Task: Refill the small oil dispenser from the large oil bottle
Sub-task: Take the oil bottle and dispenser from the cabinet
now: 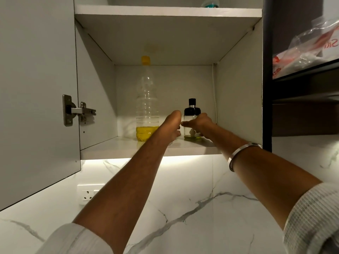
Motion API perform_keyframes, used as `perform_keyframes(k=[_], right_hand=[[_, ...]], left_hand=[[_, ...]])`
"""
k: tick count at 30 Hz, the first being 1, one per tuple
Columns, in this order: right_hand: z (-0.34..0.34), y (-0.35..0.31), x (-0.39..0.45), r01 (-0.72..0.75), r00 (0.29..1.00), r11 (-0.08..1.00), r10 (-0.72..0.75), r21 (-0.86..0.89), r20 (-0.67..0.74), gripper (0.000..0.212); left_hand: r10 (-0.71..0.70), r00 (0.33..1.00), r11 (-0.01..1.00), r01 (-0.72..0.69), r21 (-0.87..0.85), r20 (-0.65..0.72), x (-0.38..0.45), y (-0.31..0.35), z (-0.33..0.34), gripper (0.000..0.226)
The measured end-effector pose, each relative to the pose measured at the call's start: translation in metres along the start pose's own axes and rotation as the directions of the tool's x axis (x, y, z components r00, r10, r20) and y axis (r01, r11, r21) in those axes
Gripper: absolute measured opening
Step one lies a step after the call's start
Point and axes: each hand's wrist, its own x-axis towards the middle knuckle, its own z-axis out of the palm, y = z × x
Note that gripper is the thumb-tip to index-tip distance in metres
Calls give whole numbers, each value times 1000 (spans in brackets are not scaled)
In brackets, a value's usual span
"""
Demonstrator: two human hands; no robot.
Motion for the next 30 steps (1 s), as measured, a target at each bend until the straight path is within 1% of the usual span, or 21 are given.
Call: perform_keyframes(k=[5,6,8,11,15,18,30], right_hand=[[-3,4,2,57,998,998,-56,27,-26,42],[-3,4,1,71,997,996,-70,45,-31,42],[-4,4,1,103,994,992,-100,73,-42,49],[-7,0,-5,148,988,987,-145,59,-54,53],[-16,-6,-15,192,981,980,-189,55,-53,52],[-24,-10,-28,215,976,975,-213,51,-41,57],[-71,-18,-106,275,961,960,-271,54,-58,59]], left_hand=[[-94,994,992,98,-73,52,11,-5,-4,56],[-107,992,989,112,-91,62,13,-4,-5,57],[-127,988,982,137,-128,83,14,-3,-5,58],[-149,983,966,168,-194,106,11,-3,-4,59],[-132,985,957,157,-243,114,-2,0,-1,49],[-123,985,952,152,-265,121,-14,3,2,46],[-124,980,902,176,-393,154,-108,8,21,46]])
